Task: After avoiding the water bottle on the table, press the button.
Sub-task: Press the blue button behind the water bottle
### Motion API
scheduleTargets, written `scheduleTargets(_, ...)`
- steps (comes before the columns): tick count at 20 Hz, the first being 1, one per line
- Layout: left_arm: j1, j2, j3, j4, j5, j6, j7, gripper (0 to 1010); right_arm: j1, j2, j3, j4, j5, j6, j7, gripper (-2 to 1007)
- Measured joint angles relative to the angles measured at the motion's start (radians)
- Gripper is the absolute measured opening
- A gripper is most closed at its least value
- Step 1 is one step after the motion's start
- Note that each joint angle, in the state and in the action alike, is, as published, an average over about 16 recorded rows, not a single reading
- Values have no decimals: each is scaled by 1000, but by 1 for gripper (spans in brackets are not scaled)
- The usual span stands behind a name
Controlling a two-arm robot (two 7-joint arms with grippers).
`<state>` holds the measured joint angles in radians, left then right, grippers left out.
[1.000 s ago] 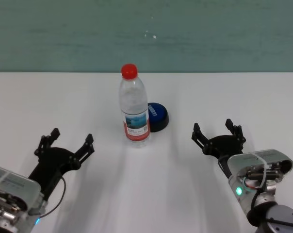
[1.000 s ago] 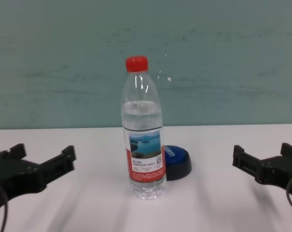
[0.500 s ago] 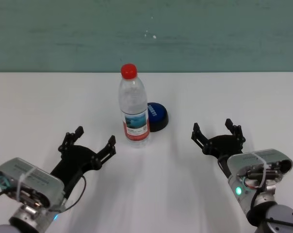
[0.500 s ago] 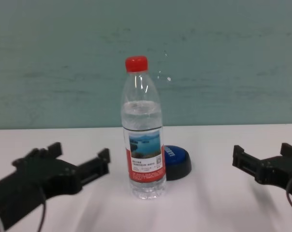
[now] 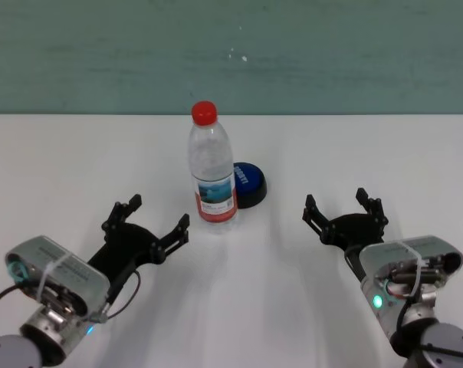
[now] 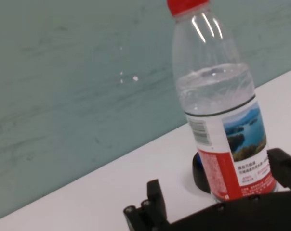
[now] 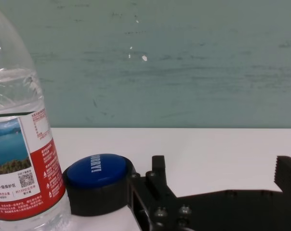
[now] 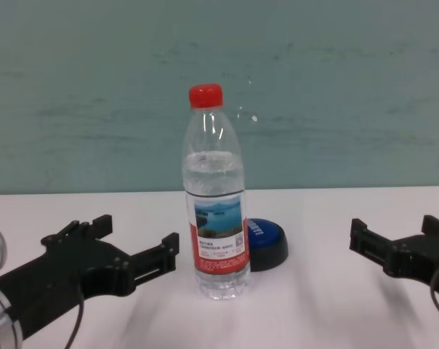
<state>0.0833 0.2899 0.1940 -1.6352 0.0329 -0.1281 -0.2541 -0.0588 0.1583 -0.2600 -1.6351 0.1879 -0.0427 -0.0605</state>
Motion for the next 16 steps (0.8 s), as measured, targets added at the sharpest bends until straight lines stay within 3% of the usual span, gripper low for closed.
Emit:
scheduleTargets(10, -77, 22, 30, 89, -26, -54, -42, 1000, 0, 0, 0, 0, 0, 0, 0, 1004)
scheduleTargets(16, -102, 23, 41, 114, -44, -65, -58, 1000, 0, 0, 0, 0, 0, 0, 0, 1004)
